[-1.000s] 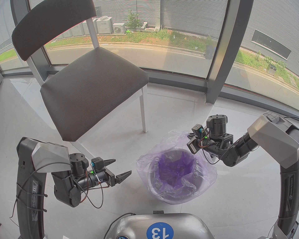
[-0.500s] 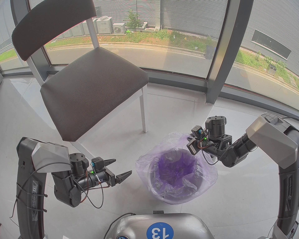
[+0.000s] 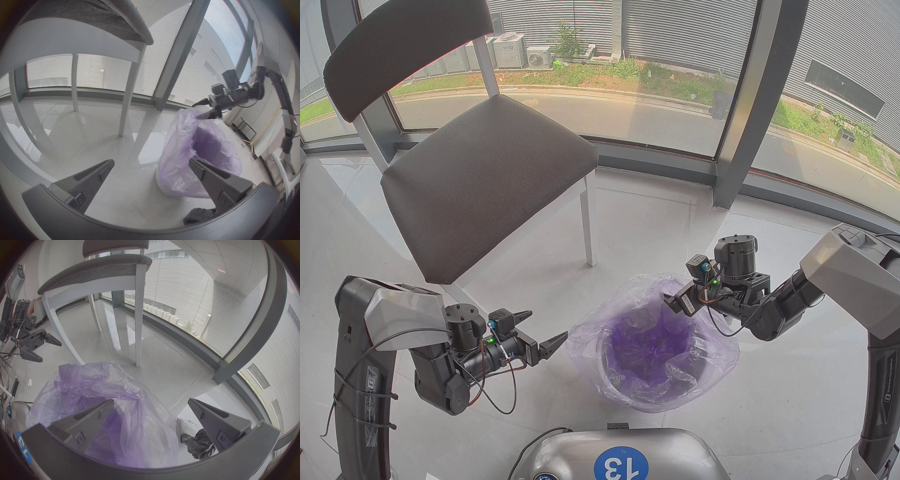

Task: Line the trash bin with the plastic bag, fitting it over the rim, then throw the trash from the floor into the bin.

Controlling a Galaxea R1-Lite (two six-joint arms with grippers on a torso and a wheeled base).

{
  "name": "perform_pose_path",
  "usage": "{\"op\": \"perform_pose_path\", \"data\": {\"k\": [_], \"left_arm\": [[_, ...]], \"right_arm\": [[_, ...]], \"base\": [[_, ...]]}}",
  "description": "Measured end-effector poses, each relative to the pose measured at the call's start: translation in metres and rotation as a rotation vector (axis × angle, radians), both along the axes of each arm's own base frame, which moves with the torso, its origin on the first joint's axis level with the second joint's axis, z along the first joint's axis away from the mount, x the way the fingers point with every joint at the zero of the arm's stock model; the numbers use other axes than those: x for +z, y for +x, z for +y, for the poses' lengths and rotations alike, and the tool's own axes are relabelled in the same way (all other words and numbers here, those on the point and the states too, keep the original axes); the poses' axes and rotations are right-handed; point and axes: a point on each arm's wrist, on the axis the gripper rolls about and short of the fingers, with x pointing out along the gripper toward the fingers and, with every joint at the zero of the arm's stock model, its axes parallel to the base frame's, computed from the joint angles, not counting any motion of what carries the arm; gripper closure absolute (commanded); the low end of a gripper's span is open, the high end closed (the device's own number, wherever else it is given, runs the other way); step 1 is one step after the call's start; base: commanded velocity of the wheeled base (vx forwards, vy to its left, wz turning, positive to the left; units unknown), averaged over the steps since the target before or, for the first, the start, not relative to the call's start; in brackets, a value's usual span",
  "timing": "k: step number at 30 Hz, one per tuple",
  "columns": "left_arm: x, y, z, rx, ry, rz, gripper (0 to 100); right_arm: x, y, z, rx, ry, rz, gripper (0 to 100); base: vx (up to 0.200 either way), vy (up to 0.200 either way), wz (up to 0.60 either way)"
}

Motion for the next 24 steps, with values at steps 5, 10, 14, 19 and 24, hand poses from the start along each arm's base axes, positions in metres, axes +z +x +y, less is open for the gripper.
{"op": "perform_pose_path", "data": {"k": [5,10,14,19,24], "left_arm": [[0.005,0.001,-0.017,0.032,-0.017,-0.019,0],[0.013,-0.003,-0.028,0.011,-0.028,-0.035,0],[0.019,-0.003,-0.037,-0.004,-0.037,-0.058,0],[0.019,-0.001,-0.046,-0.022,-0.012,0.001,0],[0.025,0.006,-0.063,-0.047,0.025,0.052,0]], "right_arm": [[0.004,-0.009,-0.004,-0.014,0.030,0.011,0],[0.008,-0.018,-0.007,-0.029,0.062,0.024,0],[0.008,-0.030,-0.015,-0.042,0.058,0.048,0],[0.010,-0.039,-0.023,-0.070,0.049,0.056,0],[0.011,-0.044,-0.030,-0.097,0.045,0.047,0]], "base": [[0.000,0.000,0.00],[0.000,0.000,0.00],[0.000,0.000,0.00],[0.000,0.000,0.00],[0.000,0.000,0.00]]}}
